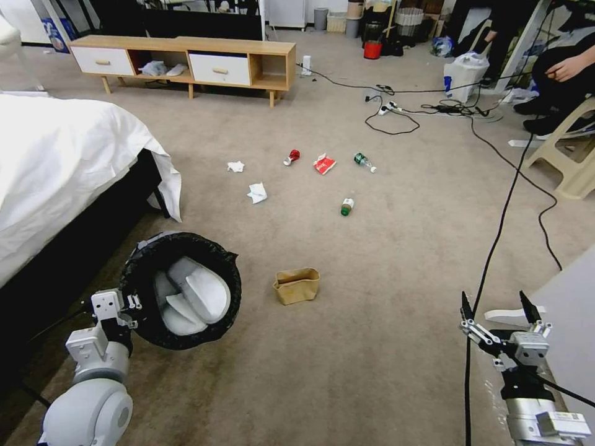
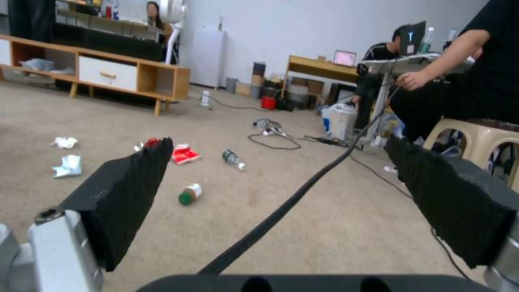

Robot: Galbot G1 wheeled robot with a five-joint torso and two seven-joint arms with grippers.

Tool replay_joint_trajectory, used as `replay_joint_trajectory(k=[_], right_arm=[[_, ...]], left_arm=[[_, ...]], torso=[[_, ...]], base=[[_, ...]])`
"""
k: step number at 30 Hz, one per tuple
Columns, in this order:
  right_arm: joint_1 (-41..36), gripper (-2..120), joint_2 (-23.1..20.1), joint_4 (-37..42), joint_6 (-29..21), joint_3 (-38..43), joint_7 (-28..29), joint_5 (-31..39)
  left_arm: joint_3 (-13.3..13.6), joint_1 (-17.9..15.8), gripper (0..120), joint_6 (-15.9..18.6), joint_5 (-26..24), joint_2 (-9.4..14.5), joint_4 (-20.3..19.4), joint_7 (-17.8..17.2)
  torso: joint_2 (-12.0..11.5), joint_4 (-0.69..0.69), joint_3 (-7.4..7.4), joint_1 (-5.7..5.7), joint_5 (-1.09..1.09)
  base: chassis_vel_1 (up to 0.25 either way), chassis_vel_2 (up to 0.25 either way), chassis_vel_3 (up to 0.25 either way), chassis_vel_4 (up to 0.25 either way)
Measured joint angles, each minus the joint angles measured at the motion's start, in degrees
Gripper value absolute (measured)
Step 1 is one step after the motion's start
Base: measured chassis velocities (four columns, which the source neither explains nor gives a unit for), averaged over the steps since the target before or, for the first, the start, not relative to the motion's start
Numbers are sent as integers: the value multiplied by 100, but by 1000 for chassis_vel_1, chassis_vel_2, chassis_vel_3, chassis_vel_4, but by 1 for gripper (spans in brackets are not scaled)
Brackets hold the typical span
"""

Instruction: Pick up the trash bin and place the garbage on the floor into it.

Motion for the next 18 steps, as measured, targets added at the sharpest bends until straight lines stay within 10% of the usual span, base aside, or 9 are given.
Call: replay_joint_trajectory(k=[18], right_arm=[[-41, 100, 0, 77, -87, -16, -107, 48]], left_arm=[[32, 24, 2, -17, 27, -7, 6, 5]], torso=[[0, 0, 0, 0, 0]], base=[[17, 21, -23, -23]])
